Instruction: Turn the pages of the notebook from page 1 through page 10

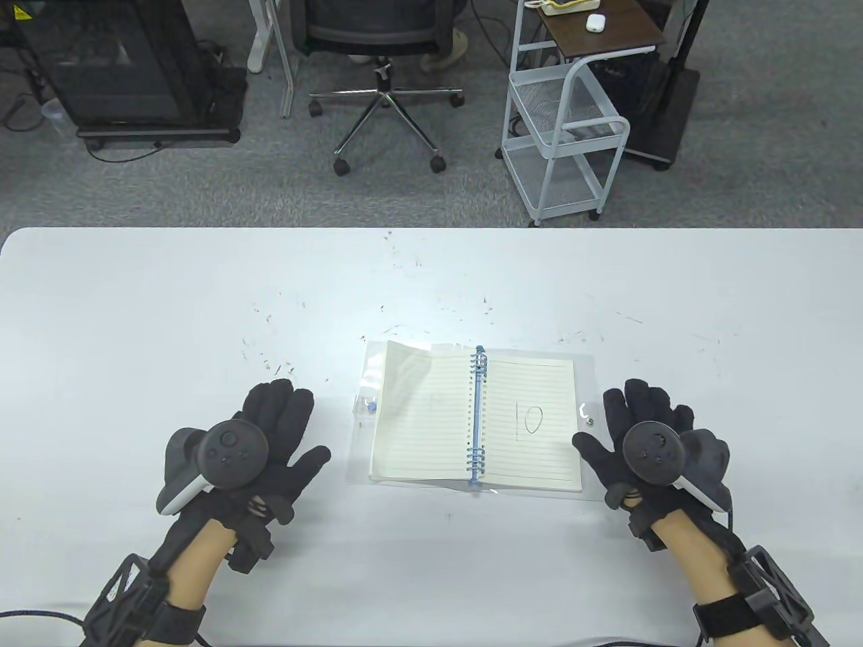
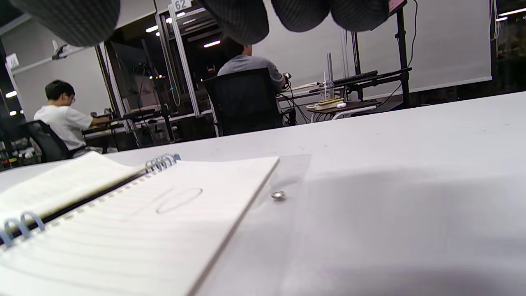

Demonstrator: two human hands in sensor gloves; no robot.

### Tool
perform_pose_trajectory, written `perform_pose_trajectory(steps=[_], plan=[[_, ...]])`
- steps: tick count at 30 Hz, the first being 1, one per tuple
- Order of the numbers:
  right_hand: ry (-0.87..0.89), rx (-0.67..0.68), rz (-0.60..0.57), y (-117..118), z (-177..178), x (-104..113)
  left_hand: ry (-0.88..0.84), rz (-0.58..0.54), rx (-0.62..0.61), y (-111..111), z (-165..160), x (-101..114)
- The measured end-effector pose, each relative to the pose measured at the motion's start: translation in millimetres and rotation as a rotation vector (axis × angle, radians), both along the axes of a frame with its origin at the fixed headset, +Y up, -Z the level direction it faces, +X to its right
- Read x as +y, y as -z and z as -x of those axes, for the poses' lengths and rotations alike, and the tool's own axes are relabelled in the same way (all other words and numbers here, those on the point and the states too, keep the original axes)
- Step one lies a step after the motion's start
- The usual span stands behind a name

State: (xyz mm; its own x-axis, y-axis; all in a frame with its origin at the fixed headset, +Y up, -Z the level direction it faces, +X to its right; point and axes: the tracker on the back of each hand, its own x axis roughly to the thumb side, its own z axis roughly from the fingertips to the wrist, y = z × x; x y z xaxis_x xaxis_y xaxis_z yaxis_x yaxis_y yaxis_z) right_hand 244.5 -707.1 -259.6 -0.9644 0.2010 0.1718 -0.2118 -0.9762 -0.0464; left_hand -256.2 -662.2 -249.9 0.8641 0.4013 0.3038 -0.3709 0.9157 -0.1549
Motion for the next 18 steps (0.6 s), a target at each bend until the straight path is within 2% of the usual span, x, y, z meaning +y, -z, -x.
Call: perform_pose_trajectory(steps=[11,18], plan=[[-0.079,0.019,-0.018,1.9,-6.2,1.5,0.002,0.004,0.024,3.2,3.0,-2.3],[-0.036,0.025,-0.017,-1.1,-7.3,5.6,0.002,0.005,0.039,3.8,4.3,-3.0]])
